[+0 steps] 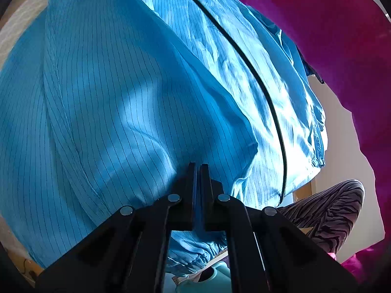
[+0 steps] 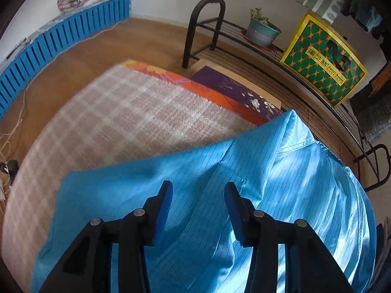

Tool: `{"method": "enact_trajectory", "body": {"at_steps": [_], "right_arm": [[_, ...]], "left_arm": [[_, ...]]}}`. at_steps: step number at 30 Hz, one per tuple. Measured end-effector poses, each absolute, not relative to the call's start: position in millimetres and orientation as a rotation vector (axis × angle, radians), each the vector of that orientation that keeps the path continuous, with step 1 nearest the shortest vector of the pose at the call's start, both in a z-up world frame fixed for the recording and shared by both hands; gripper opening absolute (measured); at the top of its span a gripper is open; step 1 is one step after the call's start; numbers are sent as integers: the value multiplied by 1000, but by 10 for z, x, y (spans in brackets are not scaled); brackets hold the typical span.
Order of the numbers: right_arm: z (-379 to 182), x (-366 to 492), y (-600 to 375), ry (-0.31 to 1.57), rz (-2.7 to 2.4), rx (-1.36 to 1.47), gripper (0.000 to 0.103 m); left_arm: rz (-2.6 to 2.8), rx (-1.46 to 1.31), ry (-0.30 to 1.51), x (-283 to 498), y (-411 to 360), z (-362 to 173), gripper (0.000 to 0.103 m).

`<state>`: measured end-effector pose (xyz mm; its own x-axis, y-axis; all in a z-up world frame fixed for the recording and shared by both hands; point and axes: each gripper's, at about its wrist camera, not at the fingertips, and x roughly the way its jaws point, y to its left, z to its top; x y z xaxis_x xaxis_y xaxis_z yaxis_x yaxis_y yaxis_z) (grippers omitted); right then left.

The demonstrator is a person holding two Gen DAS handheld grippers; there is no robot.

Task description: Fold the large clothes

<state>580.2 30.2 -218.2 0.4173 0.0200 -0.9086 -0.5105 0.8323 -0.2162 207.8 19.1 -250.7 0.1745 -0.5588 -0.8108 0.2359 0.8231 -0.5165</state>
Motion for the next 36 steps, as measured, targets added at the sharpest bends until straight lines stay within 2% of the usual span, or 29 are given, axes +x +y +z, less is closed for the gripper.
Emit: {"method": "enact_trajectory", "body": {"at_steps": [2, 3, 4, 5, 6, 8, 15, 17, 19, 22, 24, 25, 27, 31, 36], "right_arm": [[-2328, 5831, 273, 1117, 322, -547, 43], [-2310, 5834, 222, 1100, 336, -513, 37], [-2305, 5862, 167, 1114, 341, -480, 29], [-2289, 5886, 107, 1126, 346, -448, 13], [-2267, 5906, 51, 1130, 335, -437, 2], [-2173, 5921, -91, 1125, 344, -386, 0], [-1549, 5805, -1322, 1000, 486, 268, 0], [-1592, 5656, -1771, 964, 547, 510, 0], [-1773, 5596, -2020, 1011, 531, 574, 0], [-2022, 5585, -2022, 1176, 317, 191, 6], [-2004, 5599, -1965, 1180, 256, 15, 7], [-1922, 5616, -1921, 1144, 240, -38, 12], [-1702, 5682, -1783, 1053, 262, -101, 34], [-1426, 5946, -1328, 946, 329, -250, 35], [-1531, 6322, -711, 935, 380, -412, 36]], "left_arm": [[-577, -299, 1279, 2084, 198, -2504, 2], [-578, -300, 1284, 2087, 208, -2509, 2], [-579, -301, 1282, 2089, 213, -2505, 2], [-579, -300, 1284, 2092, 212, -2503, 2], [-578, -300, 1284, 2089, 228, -2494, 2], [-575, -298, 1284, 2082, 209, -2486, 2], [-565, -287, 1278, 2087, 232, -2467, 2], [-564, -278, 1276, 2083, 229, -2457, 2], [-560, -278, 1275, 2078, 224, -2451, 2], [-554, -266, 1276, 2088, 186, -2461, 2], [-549, -266, 1277, 2106, 157, -2455, 2], [-547, -264, 1278, 2122, 144, -2453, 2], [-546, -261, 1279, 2140, 65, -2451, 2], [-548, -276, 1287, 2183, 10, -2470, 2], [-560, -306, 1288, 2267, 7, -2504, 2]]}}
